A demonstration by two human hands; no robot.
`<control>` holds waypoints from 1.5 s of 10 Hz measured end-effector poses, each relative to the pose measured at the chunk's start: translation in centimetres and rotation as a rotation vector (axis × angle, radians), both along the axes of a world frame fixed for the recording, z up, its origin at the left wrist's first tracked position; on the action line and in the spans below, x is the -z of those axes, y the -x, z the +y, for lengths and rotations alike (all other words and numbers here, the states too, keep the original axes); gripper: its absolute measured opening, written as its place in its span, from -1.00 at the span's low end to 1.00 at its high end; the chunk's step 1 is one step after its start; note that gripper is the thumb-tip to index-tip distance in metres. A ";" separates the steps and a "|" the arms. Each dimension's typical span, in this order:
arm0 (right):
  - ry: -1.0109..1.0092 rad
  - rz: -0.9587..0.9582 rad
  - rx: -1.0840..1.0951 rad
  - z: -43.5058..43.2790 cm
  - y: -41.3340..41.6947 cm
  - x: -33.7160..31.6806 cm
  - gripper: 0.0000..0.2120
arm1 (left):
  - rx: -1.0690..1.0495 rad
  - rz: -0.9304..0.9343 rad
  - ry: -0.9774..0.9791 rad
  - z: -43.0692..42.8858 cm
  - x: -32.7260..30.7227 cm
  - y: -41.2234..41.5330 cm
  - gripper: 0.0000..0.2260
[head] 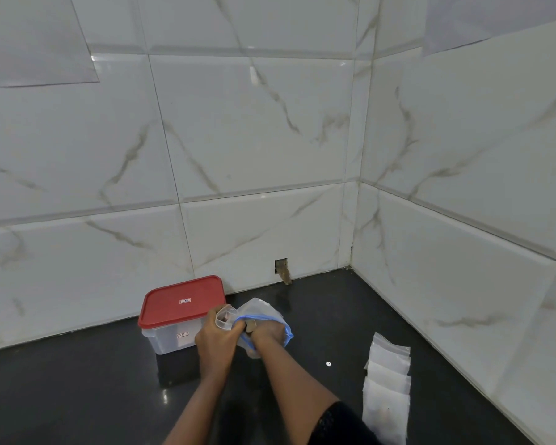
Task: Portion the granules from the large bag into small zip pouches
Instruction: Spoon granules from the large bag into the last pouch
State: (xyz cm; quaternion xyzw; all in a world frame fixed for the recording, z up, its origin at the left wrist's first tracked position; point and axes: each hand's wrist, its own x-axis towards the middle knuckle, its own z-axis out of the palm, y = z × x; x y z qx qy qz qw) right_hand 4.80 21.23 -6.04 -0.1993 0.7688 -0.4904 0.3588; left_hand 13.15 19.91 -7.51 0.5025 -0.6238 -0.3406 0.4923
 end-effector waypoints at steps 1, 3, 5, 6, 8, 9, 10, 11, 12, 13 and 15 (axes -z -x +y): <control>0.077 -0.349 0.079 -1.3 0.4 1.0 -0.86 | 0.005 0.000 0.007 0.0 0.1 -0.2 -0.65; 0.036 -0.042 0.037 -1.8 0.2 2.2 -0.84 | -0.012 0.013 -0.002 0.0 0.1 -0.5 -0.65; -0.082 -0.036 0.001 -1.8 0.9 2.1 -0.77 | -0.004 -0.015 0.007 0.1 0.3 -0.1 -0.63; -0.125 0.078 -0.095 -1.5 1.1 2.6 -0.49 | -0.001 -0.029 0.004 0.4 0.4 0.2 -0.62; -0.038 -0.015 -0.041 -0.5 0.7 1.7 -0.89 | -0.010 -0.029 0.004 1.0 0.1 0.5 -0.63; -0.021 -0.021 -0.024 -0.1 0.9 2.1 -0.76 | -0.034 -0.009 0.000 1.2 -0.1 0.8 -0.67; -0.055 0.005 -0.047 0.7 0.3 1.1 -0.81 | -0.048 0.018 -0.011 1.5 0.0 1.3 -0.67; -0.048 0.019 0.010 0.6 0.4 1.7 -0.80 | -0.078 0.038 -0.029 2.1 0.1 1.7 -0.68; -0.086 0.113 -0.005 1.2 0.3 1.3 -0.73 | -0.093 0.042 -0.031 2.6 0.1 1.8 -0.67; -0.092 0.129 0.006 1.7 0.9 1.2 -0.72 | -0.106 0.056 -0.042 2.9 0.3 1.8 -0.67; -0.073 0.205 -0.032 3.5 1.9 0.8 -0.69 | -0.118 0.081 -0.059 3.4 0.0 1.4 -0.69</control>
